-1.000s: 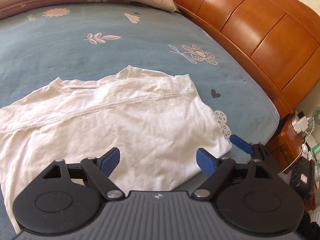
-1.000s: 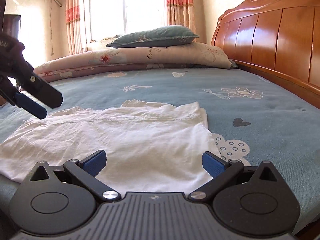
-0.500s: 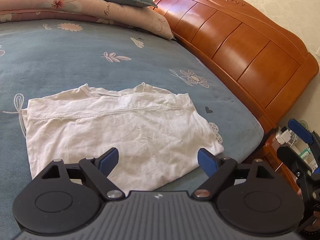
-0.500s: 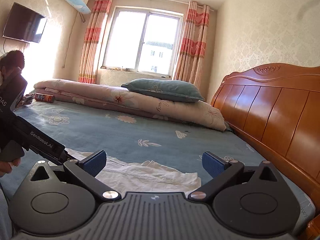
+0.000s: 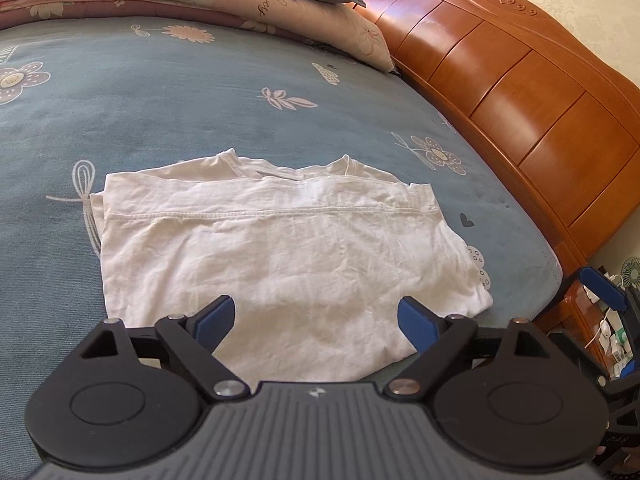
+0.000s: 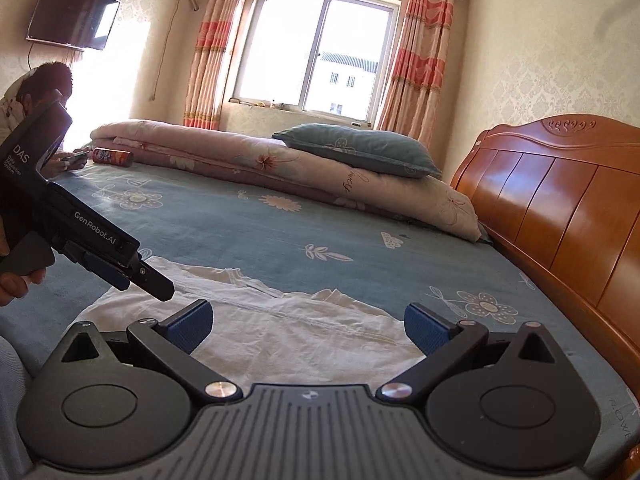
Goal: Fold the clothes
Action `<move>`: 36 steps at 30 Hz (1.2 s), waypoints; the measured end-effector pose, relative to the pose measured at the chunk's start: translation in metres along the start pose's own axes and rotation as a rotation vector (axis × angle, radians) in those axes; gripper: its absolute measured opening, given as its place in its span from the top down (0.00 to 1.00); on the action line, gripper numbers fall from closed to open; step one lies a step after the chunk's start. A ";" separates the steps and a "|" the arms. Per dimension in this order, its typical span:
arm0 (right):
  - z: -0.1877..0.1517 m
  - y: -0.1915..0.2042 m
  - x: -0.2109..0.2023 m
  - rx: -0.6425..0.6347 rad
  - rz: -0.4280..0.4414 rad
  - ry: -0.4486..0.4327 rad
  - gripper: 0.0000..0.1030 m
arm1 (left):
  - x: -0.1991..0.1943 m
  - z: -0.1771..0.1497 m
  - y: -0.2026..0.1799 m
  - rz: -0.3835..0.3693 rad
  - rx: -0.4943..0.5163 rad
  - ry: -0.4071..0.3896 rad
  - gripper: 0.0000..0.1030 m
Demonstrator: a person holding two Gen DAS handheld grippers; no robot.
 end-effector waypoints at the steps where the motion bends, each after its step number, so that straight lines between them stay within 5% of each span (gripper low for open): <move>1: -0.003 0.000 0.006 0.009 0.010 0.015 0.00 | 0.002 -0.001 0.003 0.013 -0.007 0.010 0.14; 15: -0.046 0.020 0.096 0.010 0.159 0.231 0.00 | 0.017 -0.021 0.044 0.079 -0.140 0.065 0.14; 31: -0.076 0.021 0.157 -0.034 0.182 0.388 0.00 | 0.059 0.053 0.078 0.016 -0.240 -0.032 0.14; 36: -0.087 0.018 0.158 -0.004 0.200 0.405 0.00 | 0.079 0.061 0.107 0.077 -0.273 -0.024 0.15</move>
Point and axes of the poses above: each gripper's, at about its wrist camera, not at the fingertips, and x roughly the way its jaws point, y to its left, z to its top, the point moved 5 cm from there along x, roughly the way its jaws point
